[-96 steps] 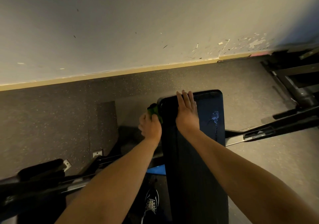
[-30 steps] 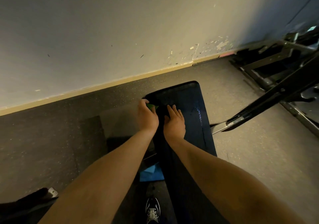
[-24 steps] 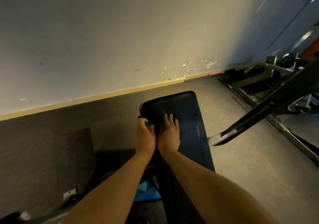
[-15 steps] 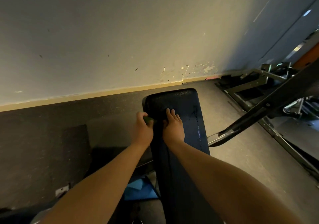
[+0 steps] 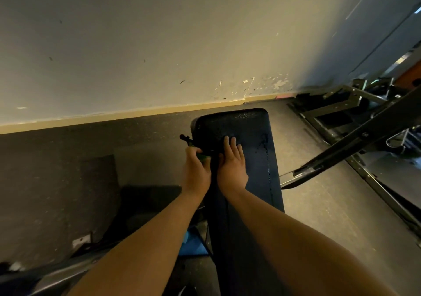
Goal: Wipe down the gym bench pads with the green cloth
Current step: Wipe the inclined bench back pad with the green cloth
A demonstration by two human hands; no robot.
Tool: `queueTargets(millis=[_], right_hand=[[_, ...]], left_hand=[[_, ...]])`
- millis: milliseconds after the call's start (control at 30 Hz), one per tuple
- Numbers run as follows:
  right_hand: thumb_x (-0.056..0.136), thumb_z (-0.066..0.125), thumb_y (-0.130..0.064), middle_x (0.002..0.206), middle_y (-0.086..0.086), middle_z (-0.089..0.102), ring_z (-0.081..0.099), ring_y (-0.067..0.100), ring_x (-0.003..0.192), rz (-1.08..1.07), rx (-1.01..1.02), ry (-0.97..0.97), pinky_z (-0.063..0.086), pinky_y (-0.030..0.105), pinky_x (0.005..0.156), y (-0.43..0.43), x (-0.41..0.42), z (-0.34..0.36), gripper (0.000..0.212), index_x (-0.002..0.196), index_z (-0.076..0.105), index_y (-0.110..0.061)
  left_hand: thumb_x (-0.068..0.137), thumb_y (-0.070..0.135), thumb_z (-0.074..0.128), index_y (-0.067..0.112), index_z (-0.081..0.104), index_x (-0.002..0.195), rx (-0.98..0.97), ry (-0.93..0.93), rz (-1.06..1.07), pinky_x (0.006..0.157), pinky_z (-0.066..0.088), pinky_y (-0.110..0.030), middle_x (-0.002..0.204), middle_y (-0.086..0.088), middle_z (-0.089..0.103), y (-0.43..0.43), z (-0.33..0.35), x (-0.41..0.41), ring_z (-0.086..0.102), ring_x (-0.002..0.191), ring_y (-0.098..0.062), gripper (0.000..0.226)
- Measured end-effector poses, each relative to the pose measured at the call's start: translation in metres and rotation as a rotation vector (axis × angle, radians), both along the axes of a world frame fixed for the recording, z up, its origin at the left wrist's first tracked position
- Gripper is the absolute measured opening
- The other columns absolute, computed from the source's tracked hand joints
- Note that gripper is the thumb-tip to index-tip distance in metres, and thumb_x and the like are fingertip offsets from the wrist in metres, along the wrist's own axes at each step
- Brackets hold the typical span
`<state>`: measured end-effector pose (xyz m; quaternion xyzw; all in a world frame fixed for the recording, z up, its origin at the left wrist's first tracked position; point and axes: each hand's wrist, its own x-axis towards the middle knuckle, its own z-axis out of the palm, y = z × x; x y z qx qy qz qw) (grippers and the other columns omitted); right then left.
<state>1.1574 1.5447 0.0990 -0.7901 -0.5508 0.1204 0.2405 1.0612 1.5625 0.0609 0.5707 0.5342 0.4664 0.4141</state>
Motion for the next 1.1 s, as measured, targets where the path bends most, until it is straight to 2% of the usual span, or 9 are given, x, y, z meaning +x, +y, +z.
queueTargets(millis=[133, 267, 400, 467, 600, 833, 967, 1000, 1100], right_hand=[[0.107, 0.035, -0.030, 0.165, -0.014, 0.005, -0.002, 0.008, 0.151, 0.039, -0.026, 0.007, 0.031, 0.039, 0.112, -0.003, 0.004, 0.002, 0.057, 0.157, 0.010, -0.038], [0.106, 0.038, -0.032, 0.165, -0.016, 0.003, -0.003, 0.006, 0.151, 0.081, -0.049, 0.001, 0.037, 0.044, 0.109, -0.007, 0.012, 0.005, 0.059, 0.157, 0.010, -0.039], [0.106, 0.039, -0.035, 0.164, -0.020, 0.003, -0.004, 0.002, 0.150, 0.090, -0.045, -0.015, 0.040, 0.046, 0.103, -0.008, 0.018, 0.003, 0.058, 0.155, 0.011, -0.045], [0.106, 0.038, -0.037, 0.164, -0.021, 0.002, -0.005, 0.001, 0.150, 0.104, -0.056, -0.022, 0.041, 0.044, 0.097, -0.008, 0.020, 0.003, 0.057, 0.155, 0.010, -0.045], [0.106, 0.035, -0.039, 0.164, -0.020, 0.002, -0.006, 0.003, 0.150, 0.126, -0.047, -0.029, 0.041, 0.045, 0.102, -0.009, 0.021, 0.000, 0.057, 0.156, 0.009, -0.043], [0.104, 0.045, -0.028, 0.165, -0.013, 0.009, 0.001, 0.010, 0.151, 0.193, -0.111, 0.113, 0.026, 0.043, 0.120, -0.016, 0.028, 0.017, 0.058, 0.156, 0.019, -0.038], [0.101, 0.043, -0.049, 0.159, -0.006, 0.028, 0.020, 0.024, 0.147, 0.162, -0.169, 0.131, 0.023, 0.049, 0.116, -0.021, 0.021, 0.045, 0.055, 0.153, 0.025, -0.044], [0.100, 0.042, -0.052, 0.156, -0.005, 0.032, 0.025, 0.025, 0.144, 0.170, -0.180, 0.217, 0.024, 0.050, 0.114, -0.022, 0.018, 0.052, 0.055, 0.152, 0.024, -0.048], [0.101, 0.050, -0.041, 0.150, -0.005, 0.036, 0.040, 0.021, 0.134, 0.193, -0.156, 0.850, 0.041, 0.043, 0.107, -0.019, 0.005, 0.070, 0.056, 0.149, 0.023, -0.055]], left_hand=[[0.098, 0.020, 0.059, 0.012, 0.045, 0.121, -0.124, 0.002, -0.055, 0.081, 0.057, -0.038, 0.109, -0.005, 0.062, -0.008, 0.000, -0.008, 0.064, 0.095, -0.019, 0.027], [0.098, 0.017, 0.060, 0.016, 0.038, 0.125, -0.088, 0.069, -0.100, 0.072, 0.054, -0.029, 0.115, -0.009, 0.059, 0.004, 0.011, -0.016, 0.063, 0.092, -0.018, 0.035], [0.100, 0.028, 0.058, 0.026, 0.018, 0.153, -0.141, -0.074, 0.037, 0.097, 0.054, -0.037, 0.146, -0.004, 0.046, 0.025, 0.033, 0.001, 0.056, 0.124, -0.021, 0.066], [0.102, 0.033, 0.052, 0.026, 0.018, 0.156, -0.118, -0.050, 0.089, 0.103, 0.048, -0.034, 0.151, -0.002, 0.043, 0.030, 0.036, 0.011, 0.050, 0.133, -0.020, 0.064], [0.104, 0.035, 0.045, 0.030, 0.023, 0.154, -0.159, 0.017, 0.102, 0.096, 0.054, -0.042, 0.137, -0.003, 0.056, 0.017, 0.023, 0.016, 0.061, 0.117, -0.022, 0.054], [0.103, 0.024, 0.049, 0.025, 0.026, 0.153, -0.193, 0.154, -0.036, 0.084, 0.054, -0.034, 0.129, -0.004, 0.059, -0.024, 0.023, 0.007, 0.064, 0.103, -0.018, 0.055], [0.100, 0.021, 0.056, 0.020, 0.011, 0.158, -0.131, 0.242, -0.049, 0.083, 0.050, -0.032, 0.128, -0.007, 0.058, -0.029, 0.048, -0.007, 0.061, 0.101, -0.016, 0.073], [0.099, 0.020, 0.058, 0.022, -0.002, 0.160, -0.064, 0.274, -0.058, 0.085, 0.051, -0.032, 0.130, -0.007, 0.055, -0.029, 0.055, -0.008, 0.062, 0.104, -0.017, 0.085], [0.093, 0.018, 0.067, 0.029, -0.024, 0.155, 0.103, 0.377, -0.122, 0.095, 0.053, -0.035, 0.156, -0.016, 0.031, -0.021, 0.068, -0.008, 0.058, 0.120, -0.021, 0.111]])
